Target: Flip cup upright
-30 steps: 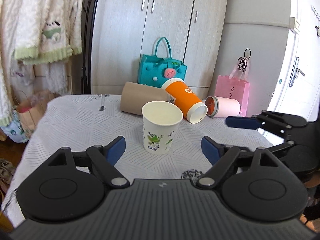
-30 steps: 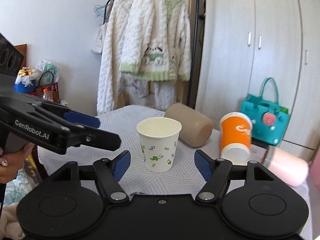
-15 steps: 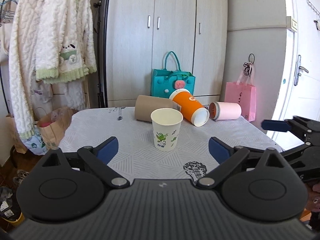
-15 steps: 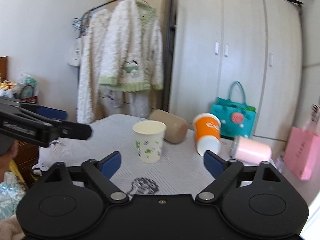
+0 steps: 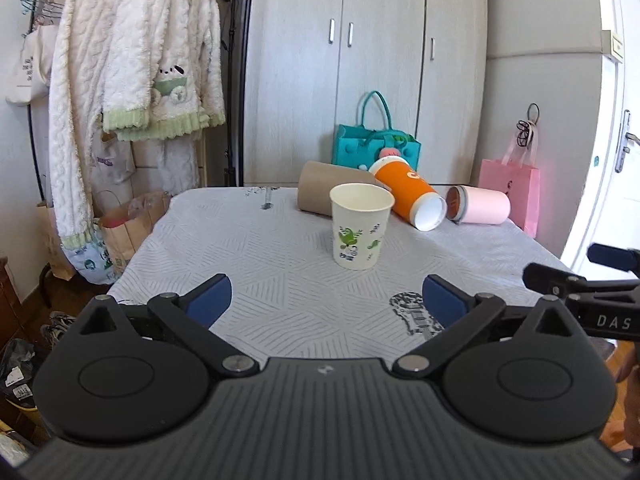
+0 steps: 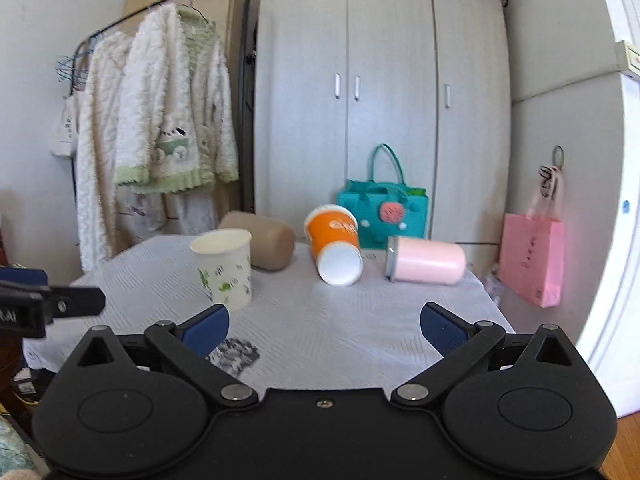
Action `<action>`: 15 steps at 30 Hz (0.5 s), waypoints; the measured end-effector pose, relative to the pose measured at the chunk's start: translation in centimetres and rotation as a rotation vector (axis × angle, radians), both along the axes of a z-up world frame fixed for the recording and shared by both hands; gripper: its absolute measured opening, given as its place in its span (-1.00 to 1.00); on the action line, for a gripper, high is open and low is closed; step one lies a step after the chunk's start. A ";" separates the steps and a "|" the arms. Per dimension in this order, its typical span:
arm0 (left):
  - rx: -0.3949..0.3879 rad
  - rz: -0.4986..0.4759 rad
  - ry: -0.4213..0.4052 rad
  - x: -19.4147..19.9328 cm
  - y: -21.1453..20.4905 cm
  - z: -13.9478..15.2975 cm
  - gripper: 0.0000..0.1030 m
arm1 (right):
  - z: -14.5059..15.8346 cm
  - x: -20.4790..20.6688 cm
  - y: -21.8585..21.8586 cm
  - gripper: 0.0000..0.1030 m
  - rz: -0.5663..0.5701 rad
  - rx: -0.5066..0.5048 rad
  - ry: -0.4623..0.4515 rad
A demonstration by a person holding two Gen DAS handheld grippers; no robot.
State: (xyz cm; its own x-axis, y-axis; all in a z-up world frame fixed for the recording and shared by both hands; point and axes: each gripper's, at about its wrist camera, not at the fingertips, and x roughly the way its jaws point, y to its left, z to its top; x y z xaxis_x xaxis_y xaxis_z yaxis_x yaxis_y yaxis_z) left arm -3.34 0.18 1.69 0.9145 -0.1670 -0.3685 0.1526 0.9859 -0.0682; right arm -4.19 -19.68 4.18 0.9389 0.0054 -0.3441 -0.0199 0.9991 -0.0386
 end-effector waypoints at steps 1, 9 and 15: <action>0.006 0.011 -0.010 -0.1 0.1 -0.2 1.00 | -0.2 0.0 0.0 1.00 -0.008 -0.002 0.002; -0.028 0.012 -0.080 -1.2 1.0 -1.3 1.00 | -0.9 -0.3 0.2 1.00 -0.030 -0.012 0.016; -0.035 -0.004 -0.123 -1.9 0.4 -1.6 1.00 | -1.5 -0.4 0.8 1.00 -0.050 -0.044 0.005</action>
State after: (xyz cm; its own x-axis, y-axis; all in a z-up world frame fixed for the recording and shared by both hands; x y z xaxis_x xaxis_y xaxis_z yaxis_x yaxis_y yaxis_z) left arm -5.20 0.62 0.04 0.9518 -0.1815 -0.2474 0.1659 0.9827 -0.0828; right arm -4.63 -18.88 2.72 0.9360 -0.0570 -0.3474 0.0301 0.9961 -0.0825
